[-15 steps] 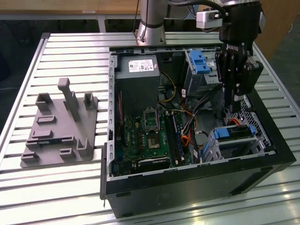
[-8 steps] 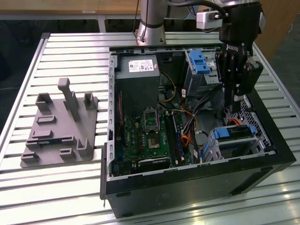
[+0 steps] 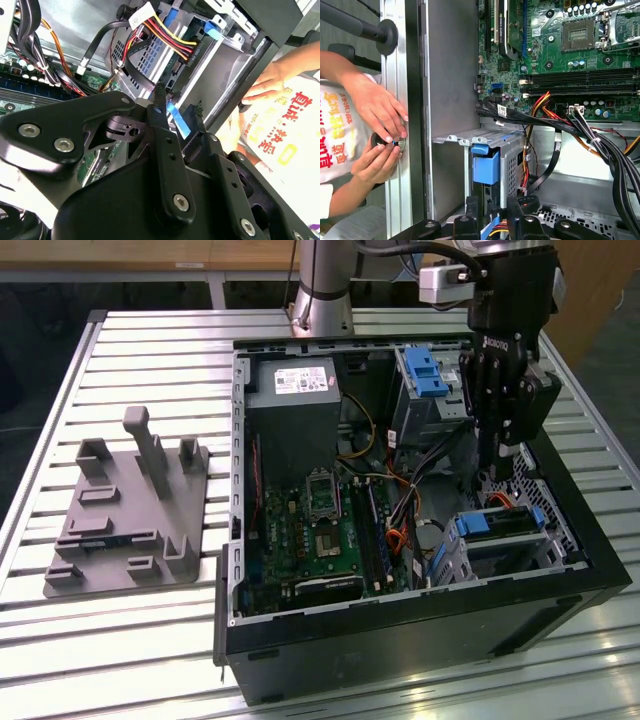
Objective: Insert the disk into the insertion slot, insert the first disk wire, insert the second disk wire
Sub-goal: 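Insert the second disk wire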
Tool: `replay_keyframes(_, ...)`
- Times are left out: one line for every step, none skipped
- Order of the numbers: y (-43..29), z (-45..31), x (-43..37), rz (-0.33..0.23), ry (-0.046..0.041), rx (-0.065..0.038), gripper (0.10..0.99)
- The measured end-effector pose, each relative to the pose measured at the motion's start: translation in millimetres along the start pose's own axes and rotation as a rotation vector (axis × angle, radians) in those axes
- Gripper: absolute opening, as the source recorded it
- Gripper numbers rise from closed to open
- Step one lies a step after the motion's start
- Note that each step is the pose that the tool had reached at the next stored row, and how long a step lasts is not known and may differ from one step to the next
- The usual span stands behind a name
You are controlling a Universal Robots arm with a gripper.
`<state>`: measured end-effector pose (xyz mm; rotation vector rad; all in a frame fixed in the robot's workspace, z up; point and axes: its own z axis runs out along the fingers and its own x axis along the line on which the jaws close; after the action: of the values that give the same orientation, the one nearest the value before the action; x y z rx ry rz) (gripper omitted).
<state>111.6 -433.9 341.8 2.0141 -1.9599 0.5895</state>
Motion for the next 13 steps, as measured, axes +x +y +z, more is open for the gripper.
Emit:
replay_keyframes(0.0,0.1,0.0,0.000,0.0000,0.000,0.353)
replay_keyframes(0.0,0.1,-0.1,0.000,0.0000,0.000,0.353)
replay_keyframes(0.0,0.1,-0.1,0.000,0.0000,0.000,0.353)
replay_keyframes(0.0,0.1,-0.1,0.000,0.0000,0.000,0.278)
replay_keyframes(0.0,0.1,-0.1,0.000,0.0000,0.000,0.278)
replay_keyframes(0.0,0.2,-0.1,0.000,0.0000,0.000,0.278)
replay_keyframes(0.0,0.2,-0.1,0.000,-0.0001,0.000,0.278)
replay_keyframes(0.0,0.3,-0.1,0.000,-0.0001,0.000,0.278)
replay_keyframes(0.0,0.3,-0.2,0.000,-0.0001,0.000,0.278)
replay_keyframes(0.0,0.5,-0.3,0.000,-0.0001,0.000,0.278)
replay_keyframes(0.1,0.7,-0.4,0.000,-0.0002,0.000,0.278)
replay_keyframes(0.0,0.8,-0.4,0.000,-0.0001,0.000,0.263)
replay_keyframes(0.0,1.0,-0.5,0.000,0.0000,0.000,0.196)
